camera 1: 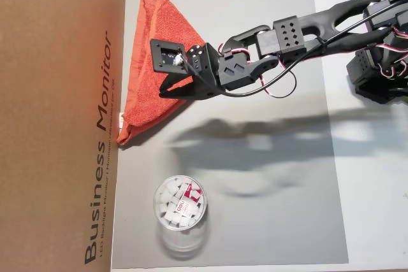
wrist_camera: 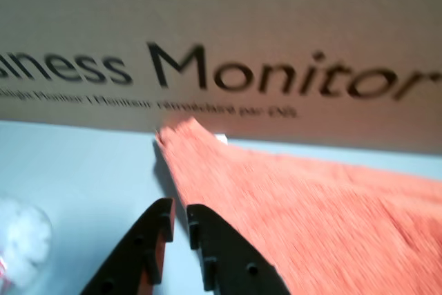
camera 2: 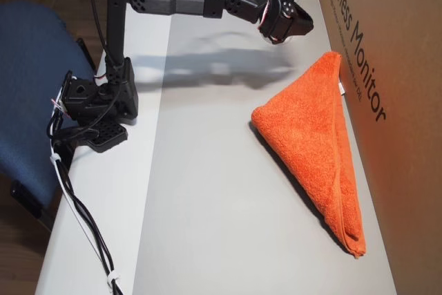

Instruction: Fold the blanket.

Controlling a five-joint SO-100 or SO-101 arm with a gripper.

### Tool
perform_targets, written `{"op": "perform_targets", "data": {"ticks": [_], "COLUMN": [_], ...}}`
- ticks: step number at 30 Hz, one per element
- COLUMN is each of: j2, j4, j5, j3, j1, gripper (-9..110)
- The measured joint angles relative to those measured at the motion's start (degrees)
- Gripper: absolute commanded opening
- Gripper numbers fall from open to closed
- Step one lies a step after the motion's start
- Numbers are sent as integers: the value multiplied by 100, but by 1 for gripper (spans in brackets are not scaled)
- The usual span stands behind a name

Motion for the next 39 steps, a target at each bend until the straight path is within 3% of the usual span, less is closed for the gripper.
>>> {"op": "perform_targets", "data": {"ticks": [8,26,39], "j2": [949,2171,2892], "j4": [1266,2918,3243], "j5": [0,9,62], "j3": [562,703,1107], "j1": [492,1178,1397], "gripper": [0,0,0]}}
